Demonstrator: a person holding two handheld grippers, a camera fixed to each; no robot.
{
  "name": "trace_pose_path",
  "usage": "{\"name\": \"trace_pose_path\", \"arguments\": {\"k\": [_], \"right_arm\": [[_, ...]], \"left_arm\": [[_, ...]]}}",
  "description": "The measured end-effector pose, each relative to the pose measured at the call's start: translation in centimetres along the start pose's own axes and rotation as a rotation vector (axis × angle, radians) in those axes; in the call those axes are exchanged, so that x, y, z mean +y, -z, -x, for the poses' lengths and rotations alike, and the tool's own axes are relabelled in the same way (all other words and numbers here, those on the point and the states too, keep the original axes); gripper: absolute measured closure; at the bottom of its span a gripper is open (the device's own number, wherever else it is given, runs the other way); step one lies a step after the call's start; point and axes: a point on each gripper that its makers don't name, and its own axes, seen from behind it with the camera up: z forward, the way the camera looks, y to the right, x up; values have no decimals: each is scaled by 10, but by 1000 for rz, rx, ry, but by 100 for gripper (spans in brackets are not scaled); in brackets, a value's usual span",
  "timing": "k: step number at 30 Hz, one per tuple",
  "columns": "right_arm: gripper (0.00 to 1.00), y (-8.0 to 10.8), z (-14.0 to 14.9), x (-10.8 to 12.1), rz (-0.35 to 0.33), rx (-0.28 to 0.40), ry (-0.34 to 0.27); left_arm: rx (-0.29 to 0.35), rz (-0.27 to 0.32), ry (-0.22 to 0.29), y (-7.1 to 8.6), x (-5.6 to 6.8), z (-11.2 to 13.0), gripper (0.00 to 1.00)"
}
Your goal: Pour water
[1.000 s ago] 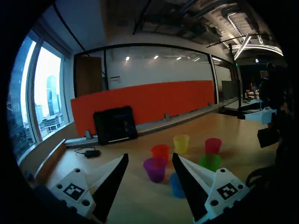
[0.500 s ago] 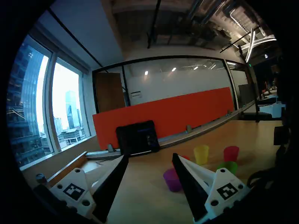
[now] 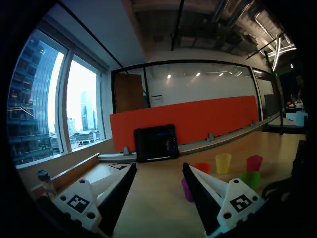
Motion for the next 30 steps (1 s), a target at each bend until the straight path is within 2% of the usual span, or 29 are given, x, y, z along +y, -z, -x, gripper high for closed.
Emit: {"name": "trace_pose_path", "arguments": {"k": [6,12,23,30], "right_arm": [[0,1,9,0,5,-29,-17],[0,1,9,-1,13,-35,-10],[0,-6,5,-13,10,-51,7],[0,-10,2,-21,-2,-54,0]], "left_arm": [[-8,-16,3,-2,0,17,13],[5,-21,22,-3,2,28,13],[-2,-15,66,-6,-4,50,13],[2,-14,89,-6,-10,55,13]]}}
